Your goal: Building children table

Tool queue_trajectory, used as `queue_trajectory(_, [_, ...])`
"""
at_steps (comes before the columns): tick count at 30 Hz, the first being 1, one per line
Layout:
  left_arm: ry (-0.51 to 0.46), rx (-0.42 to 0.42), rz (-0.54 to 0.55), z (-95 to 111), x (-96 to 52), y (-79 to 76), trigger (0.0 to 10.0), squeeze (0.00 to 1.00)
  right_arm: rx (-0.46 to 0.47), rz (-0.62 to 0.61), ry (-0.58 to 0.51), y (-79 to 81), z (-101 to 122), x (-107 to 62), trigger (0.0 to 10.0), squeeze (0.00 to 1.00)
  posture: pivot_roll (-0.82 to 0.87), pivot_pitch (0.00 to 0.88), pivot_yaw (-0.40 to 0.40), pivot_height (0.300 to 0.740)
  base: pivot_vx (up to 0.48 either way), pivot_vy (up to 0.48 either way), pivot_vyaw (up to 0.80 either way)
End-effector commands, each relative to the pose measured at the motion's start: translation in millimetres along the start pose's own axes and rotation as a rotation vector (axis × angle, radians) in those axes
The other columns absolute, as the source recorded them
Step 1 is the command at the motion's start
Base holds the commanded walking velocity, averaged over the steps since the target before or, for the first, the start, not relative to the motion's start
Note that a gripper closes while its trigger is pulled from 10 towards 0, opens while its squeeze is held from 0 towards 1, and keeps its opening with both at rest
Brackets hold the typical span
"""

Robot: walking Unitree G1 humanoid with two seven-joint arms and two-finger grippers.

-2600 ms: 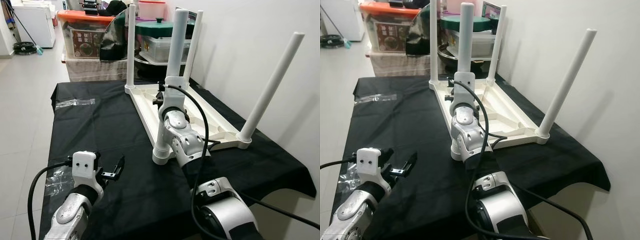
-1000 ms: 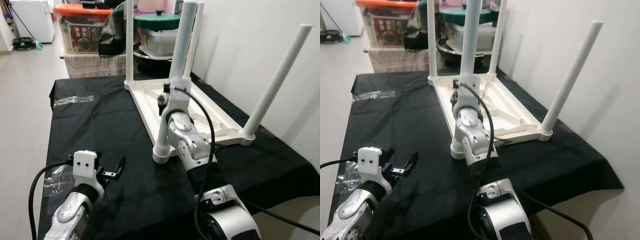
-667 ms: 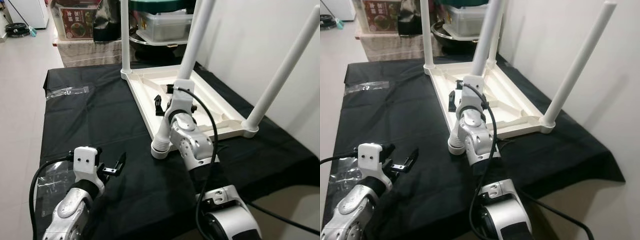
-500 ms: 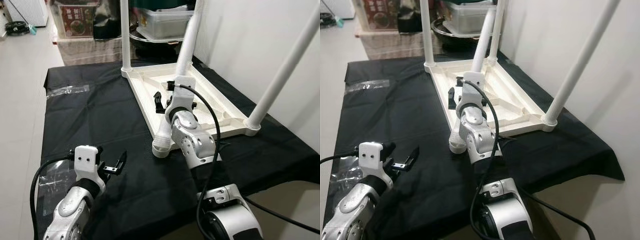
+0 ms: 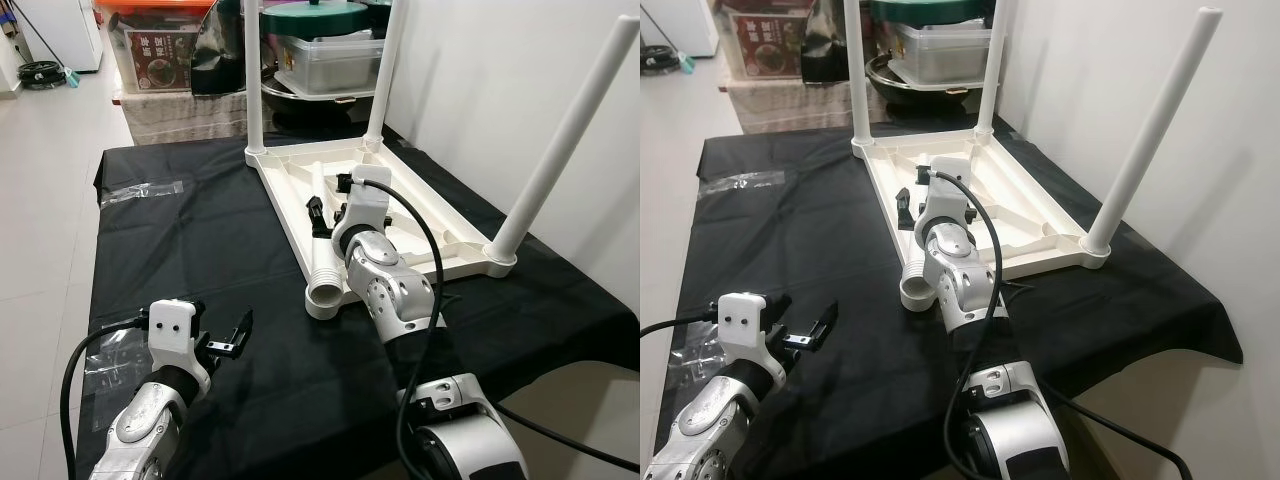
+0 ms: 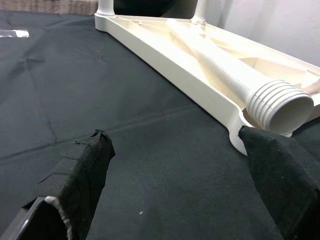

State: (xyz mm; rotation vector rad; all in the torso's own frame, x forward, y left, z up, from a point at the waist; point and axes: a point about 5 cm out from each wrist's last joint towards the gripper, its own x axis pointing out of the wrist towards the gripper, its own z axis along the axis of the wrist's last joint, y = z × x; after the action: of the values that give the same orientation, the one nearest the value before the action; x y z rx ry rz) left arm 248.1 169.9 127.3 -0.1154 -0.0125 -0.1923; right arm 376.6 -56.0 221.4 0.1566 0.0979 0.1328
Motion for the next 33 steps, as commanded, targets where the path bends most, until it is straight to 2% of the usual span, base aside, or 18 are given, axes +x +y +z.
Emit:
queue_trajectory(1, [0.001, 0.014, 0.002, 1, -0.3, 2.5, 10.0, 0.0, 0.013, 0.013, 0.014, -0.5, 0, 1.0, 10.0, 0.0, 0.06, 0.0, -0.089, 0.74, 0.0, 0.0, 0.0])
queue_trajectory(7, [-0.024, 0.03, 0.058, 7, 2.3, 11.4, 10.0, 0.0, -0.007, 0.113, 0.012, 3.1, -2, -2.0, 10.0, 0.0, 0.06, 0.0, -0.085, 0.74, 0.084, 0.0, 0.0])
queue_trajectory(11, [-0.028, 0.03, 0.057, 8, 2.8, 11.6, 10.0, 0.0, -0.021, 0.124, 0.039, 2.1, -7, -1.4, 10.0, 0.0, 0.06, 0.0, -0.085, 0.74, 0.25, 0.0, 0.13])
queue_trajectory(14, [-0.03, 0.031, 0.058, 8, 2.8, 11.7, 10.0, 0.0, -0.015, 0.085, 0.068, -4.4, -11, 2.2, 10.0, 0.0, 0.06, 0.0, -0.086, 0.74, 0.249, 0.0, 0.8])
queue_trajectory(18, [-0.032, 0.032, 0.059, 9, 2.5, 11.8, 10.0, 0.0, 0.024, 0.05, 0.09, -9.1, -13, 5.2, 10.0, 0.0, 0.07, 0.0, -0.089, 0.74, 0.25, 0.0, 0.0])
queue_trajectory(22, [-0.025, 0.036, 0.05, 8, 1.9, 10.1, 10.0, 0.0, 0.053, -0.008, 0.21, -21.8, -25, 15.8, 10.0, 0.0, 0.07, 0.0, -0.092, 0.74, 0.0, 0.0, 0.0])
queue_trajectory(23, [-0.025, 0.036, 0.05, 8, 1.9, 10.1, 10.0, 0.0, 0.053, -0.008, 0.21, -21.8, -25, 15.8, 10.0, 0.0, 0.07, 0.0, -0.092, 0.74, 0.0, 0.0, 0.0])
queue_trajectory(28, [-0.025, 0.035, 0.058, 8, -0.3, 10.1, 10.0, 0.0, 0.032, -0.144, 0.202, -44.5, -13, 26.3, 10.0, 0.0, 0.09, 0.0, -0.111, 0.74, 0.0, 0.0, 0.0])
queue_trajectory(31, [-0.023, 0.034, 0.06, 7, -1.1, 10.2, 10.0, 0.0, 0.043, -0.153, 0.196, -46.0, -8, 28.7, 10.0, 0.0, 0.09, 0.0, -0.113, 0.74, 0.0, 0.0, 0.0])
queue_trajectory(33, [-0.022, 0.033, 0.059, 6, -0.9, 8.5, 10.0, 0.0, 0.078, -0.114, 0.266, -40.2, -15, 29.5, 10.0, 0.0, 0.09, 0.0, -0.12, 0.74, 0.0, 0.0, 0.0])
